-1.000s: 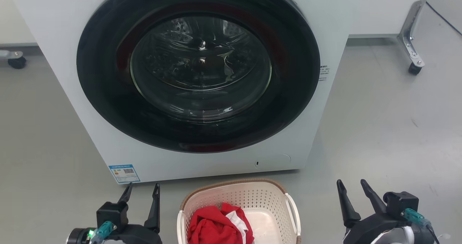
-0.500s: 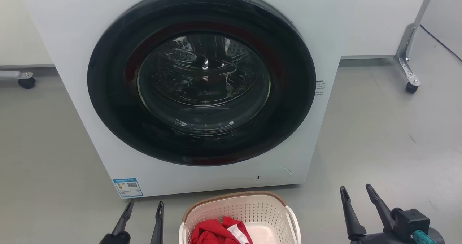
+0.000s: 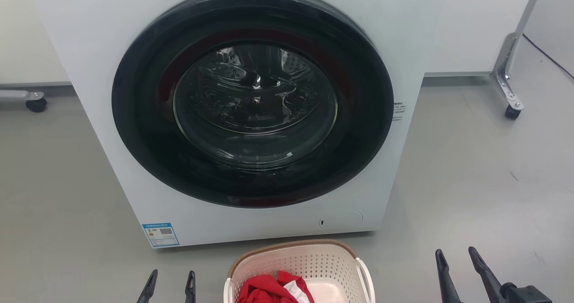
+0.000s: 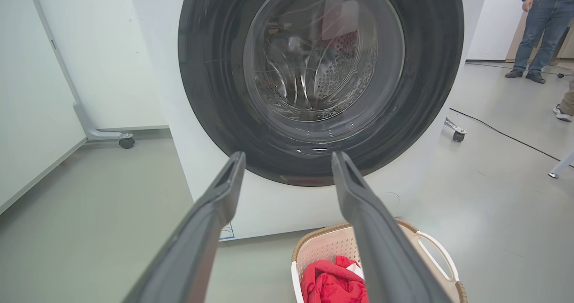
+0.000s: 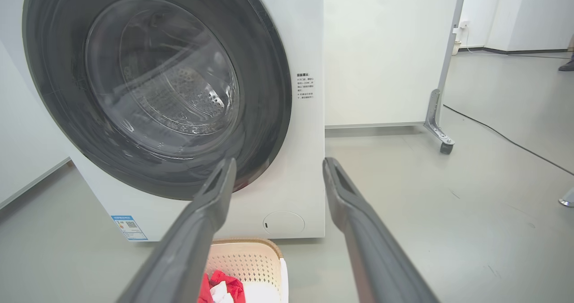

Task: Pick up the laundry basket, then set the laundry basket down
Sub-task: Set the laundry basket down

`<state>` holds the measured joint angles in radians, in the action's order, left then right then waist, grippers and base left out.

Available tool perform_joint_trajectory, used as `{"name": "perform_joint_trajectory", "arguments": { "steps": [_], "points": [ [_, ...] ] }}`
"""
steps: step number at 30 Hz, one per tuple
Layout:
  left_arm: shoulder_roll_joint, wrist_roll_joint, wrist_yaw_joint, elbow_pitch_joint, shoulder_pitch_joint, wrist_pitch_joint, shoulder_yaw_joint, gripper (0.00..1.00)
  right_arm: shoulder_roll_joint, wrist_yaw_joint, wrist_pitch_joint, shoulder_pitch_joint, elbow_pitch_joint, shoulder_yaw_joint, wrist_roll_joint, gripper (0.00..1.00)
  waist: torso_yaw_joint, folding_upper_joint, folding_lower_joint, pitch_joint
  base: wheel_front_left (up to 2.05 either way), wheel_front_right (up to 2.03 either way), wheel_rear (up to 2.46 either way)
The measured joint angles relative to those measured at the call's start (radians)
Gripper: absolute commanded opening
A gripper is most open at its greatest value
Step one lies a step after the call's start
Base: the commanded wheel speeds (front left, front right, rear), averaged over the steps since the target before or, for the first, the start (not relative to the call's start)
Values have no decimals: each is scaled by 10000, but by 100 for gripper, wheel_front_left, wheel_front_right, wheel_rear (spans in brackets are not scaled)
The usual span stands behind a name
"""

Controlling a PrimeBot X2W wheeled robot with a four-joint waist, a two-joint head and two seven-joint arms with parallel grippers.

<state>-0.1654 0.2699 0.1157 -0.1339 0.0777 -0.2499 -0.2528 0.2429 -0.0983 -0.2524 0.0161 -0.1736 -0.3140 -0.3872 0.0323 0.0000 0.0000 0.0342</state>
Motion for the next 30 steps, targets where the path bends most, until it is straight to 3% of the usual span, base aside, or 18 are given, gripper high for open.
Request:
{"name": "perform_joint_trajectory", "arguments": {
  "steps": [30],
  "points": [
    [408,-332,84,617,501,506,422,100,119,-174,194,-678,598,343,140,100,-119,0,0,20,0,0,0]
  ]
}}
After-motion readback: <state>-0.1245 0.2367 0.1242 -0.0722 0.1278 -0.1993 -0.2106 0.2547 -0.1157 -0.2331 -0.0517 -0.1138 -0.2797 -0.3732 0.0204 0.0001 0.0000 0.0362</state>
